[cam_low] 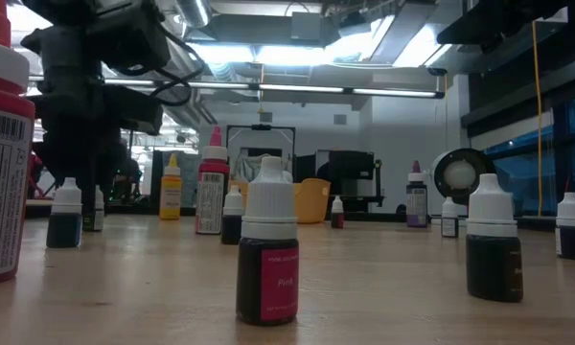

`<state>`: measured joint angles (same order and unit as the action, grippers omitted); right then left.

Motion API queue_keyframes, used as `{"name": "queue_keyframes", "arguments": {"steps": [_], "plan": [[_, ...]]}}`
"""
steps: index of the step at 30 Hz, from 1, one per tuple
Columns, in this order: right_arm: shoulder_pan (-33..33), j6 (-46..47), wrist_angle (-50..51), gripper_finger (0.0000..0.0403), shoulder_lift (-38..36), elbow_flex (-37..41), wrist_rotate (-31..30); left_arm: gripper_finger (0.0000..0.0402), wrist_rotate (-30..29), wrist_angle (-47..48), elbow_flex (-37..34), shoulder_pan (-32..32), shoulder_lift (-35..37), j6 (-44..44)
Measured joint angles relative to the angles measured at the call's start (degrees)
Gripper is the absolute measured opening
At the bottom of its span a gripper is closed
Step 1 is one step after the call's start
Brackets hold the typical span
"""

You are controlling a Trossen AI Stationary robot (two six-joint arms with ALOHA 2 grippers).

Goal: Pick & Place food coloring
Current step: Put the left small violet food coloring bottle into the bin

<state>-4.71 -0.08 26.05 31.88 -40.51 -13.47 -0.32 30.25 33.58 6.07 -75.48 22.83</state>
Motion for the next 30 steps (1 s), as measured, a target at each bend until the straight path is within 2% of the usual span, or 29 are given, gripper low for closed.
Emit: {"name": "queue_keyframes", "arguments": {"steps": [5, 14, 18, 25, 30], "plan": [[0.02, -0.02, 0.0, 0.003, 0.0, 0.0, 0.0, 0.0163, 0.03, -0.33, 0.0, 0.0, -0.46, 0.21], [0.01, -0.02, 0.0, 0.003, 0.0, 0.0, 0.0, 0.0075, 0.27, -0.34, 0.02, 0.0, -0.33, 1.86], [0.01, -0.02, 0.0, 0.003, 0.0, 0.0, 0.0, 0.0069, 1.36, 1.17, 1.33, 0.0, 0.73, 1.97], [0.02, 0.0, -0.03, 0.003, -0.02, 0.0, 0.0, 0.0073, 0.32, 11.63, 11.83, -0.76, 3.64, -3.58], [0.01, 0.02, -0.03, 0.003, -0.02, 0.0, 0.0, 0.0069, -0.2, 18.26, 21.79, -4.67, 4.63, -8.86]]}}
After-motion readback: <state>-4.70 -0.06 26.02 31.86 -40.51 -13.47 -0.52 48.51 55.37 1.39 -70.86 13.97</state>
